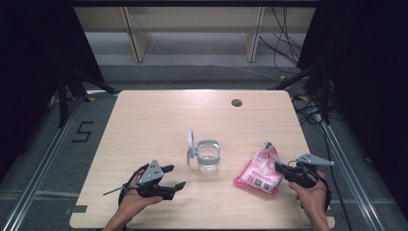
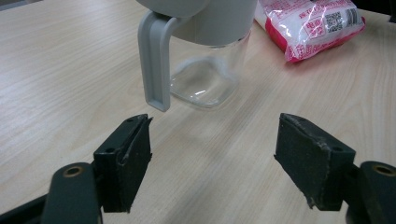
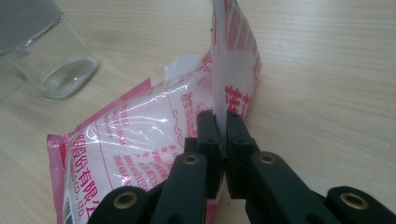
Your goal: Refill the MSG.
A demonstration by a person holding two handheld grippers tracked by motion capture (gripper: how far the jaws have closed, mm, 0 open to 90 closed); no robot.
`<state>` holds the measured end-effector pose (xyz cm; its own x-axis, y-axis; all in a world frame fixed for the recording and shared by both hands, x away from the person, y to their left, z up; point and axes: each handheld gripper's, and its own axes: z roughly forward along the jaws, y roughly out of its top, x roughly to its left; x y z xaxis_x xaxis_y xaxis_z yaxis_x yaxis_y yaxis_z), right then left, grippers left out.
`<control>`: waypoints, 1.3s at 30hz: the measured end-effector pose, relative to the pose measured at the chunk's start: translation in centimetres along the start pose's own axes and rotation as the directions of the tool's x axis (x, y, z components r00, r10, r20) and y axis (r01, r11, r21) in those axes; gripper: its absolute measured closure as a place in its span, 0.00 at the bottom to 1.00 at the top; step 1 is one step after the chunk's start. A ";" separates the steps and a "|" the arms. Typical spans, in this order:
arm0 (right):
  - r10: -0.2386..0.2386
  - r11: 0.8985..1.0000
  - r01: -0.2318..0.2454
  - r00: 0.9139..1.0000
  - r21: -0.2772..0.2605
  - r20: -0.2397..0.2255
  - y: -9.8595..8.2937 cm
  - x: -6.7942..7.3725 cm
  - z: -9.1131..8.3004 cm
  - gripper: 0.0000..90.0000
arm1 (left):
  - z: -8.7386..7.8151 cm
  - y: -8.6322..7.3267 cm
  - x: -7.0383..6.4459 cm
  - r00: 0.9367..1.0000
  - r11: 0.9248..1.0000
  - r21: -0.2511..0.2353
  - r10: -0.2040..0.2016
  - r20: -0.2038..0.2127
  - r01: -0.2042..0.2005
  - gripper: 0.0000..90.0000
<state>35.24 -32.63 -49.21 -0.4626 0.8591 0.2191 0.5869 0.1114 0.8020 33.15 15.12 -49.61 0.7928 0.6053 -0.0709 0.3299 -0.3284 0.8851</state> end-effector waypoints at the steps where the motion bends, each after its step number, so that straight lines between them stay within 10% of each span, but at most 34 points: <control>1: 0.000 1.000 0.000 1.000 0.000 0.000 0.0 0.0 0.0 0.98 | 0.0 0.0 -0.1 1.000 1.000 -0.007 0.002 -0.001 -0.002 0.29; 39: 0.075 0.997 -0.078 0.994 0.029 0.079 1.3 -1.0 2.4 0.86 | 0.3 -0.2 -0.3 1.000 1.000 0.006 0.003 0.008 -0.003 0.29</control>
<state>38.07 -32.16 -49.66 -0.3629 0.9020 0.2340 0.6401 0.0588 0.7661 33.03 14.81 -49.89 0.7978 0.5987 -0.0720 0.3306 -0.3344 0.8826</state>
